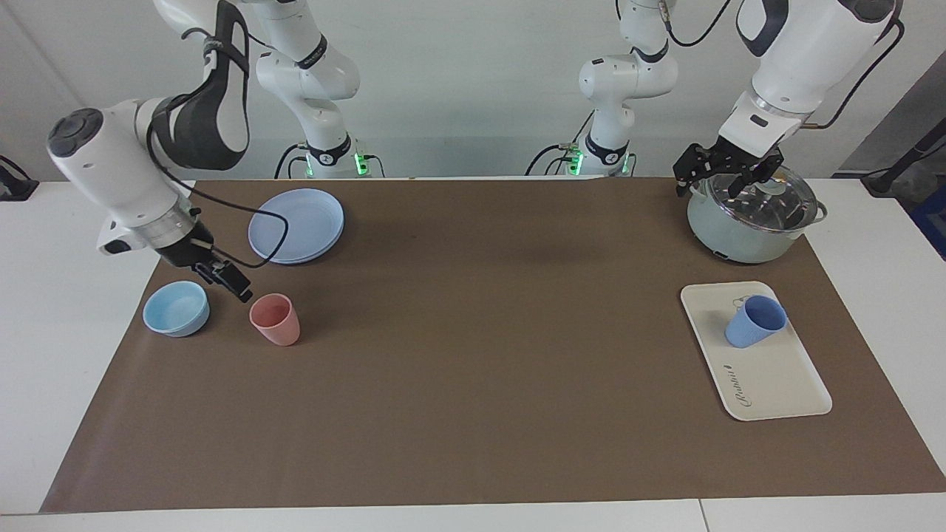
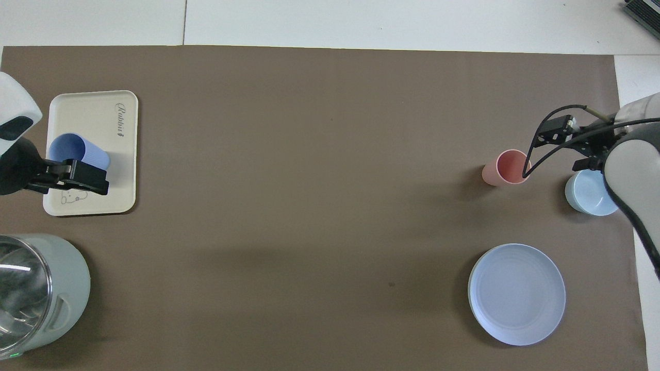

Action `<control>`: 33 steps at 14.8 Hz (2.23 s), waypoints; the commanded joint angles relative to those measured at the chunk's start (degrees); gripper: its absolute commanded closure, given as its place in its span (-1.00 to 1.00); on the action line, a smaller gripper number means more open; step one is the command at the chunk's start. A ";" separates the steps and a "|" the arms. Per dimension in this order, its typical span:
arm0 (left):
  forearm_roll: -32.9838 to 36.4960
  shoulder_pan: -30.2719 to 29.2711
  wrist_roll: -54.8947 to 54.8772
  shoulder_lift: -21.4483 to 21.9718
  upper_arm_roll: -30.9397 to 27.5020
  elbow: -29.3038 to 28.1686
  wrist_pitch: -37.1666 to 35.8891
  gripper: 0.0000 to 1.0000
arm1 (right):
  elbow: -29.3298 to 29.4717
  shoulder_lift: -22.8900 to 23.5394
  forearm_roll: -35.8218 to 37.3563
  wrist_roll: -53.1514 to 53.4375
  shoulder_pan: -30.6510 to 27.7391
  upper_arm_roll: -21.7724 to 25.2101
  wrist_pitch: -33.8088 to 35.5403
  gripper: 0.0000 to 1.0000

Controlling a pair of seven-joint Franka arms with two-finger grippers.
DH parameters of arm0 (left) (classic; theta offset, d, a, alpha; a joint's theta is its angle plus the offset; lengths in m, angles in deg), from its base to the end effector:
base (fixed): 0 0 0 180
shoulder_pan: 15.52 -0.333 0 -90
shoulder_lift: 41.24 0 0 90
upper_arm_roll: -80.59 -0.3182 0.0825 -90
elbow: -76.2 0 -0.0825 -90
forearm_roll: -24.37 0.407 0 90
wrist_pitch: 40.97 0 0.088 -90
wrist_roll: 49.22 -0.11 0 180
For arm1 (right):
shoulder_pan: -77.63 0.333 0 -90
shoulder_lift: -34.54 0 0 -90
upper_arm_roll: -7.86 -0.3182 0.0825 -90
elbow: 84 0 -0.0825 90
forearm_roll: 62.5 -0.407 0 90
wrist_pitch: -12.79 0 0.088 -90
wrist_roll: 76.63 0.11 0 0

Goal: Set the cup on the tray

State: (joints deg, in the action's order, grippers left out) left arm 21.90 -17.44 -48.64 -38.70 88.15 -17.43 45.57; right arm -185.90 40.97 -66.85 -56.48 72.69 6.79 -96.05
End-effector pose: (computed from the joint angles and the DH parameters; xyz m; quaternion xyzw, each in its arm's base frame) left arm 0.5526 -0.0611 0.6125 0.9980 -0.0444 -0.0408 0.0164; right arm 0.6179 -0.0364 0.4813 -0.9748 0.2198 0.0008 0.0373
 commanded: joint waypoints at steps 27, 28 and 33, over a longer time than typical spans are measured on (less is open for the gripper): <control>0.98 -1.59 -0.05 1.33 -0.79 -1.11 -0.85 -1.00 | 8.99 -7.30 4.27 -15.41 7.75 -0.77 18.66 -1.00; 0.98 -1.50 -0.05 1.33 -0.79 -1.11 -0.85 -1.00 | 8.99 -7.48 4.27 -14.01 7.84 -0.77 18.66 -1.00; 0.98 -1.59 -0.05 1.33 -0.79 -1.11 -0.85 -1.00 | 10.05 -7.48 4.27 -9.96 8.46 -0.95 18.83 -1.00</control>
State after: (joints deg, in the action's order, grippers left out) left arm 21.92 -18.85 -48.62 -38.70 87.25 -17.45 45.12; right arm -175.95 34.28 -61.30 -68.41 81.27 6.20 -77.29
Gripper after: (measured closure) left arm 0.000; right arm 0.000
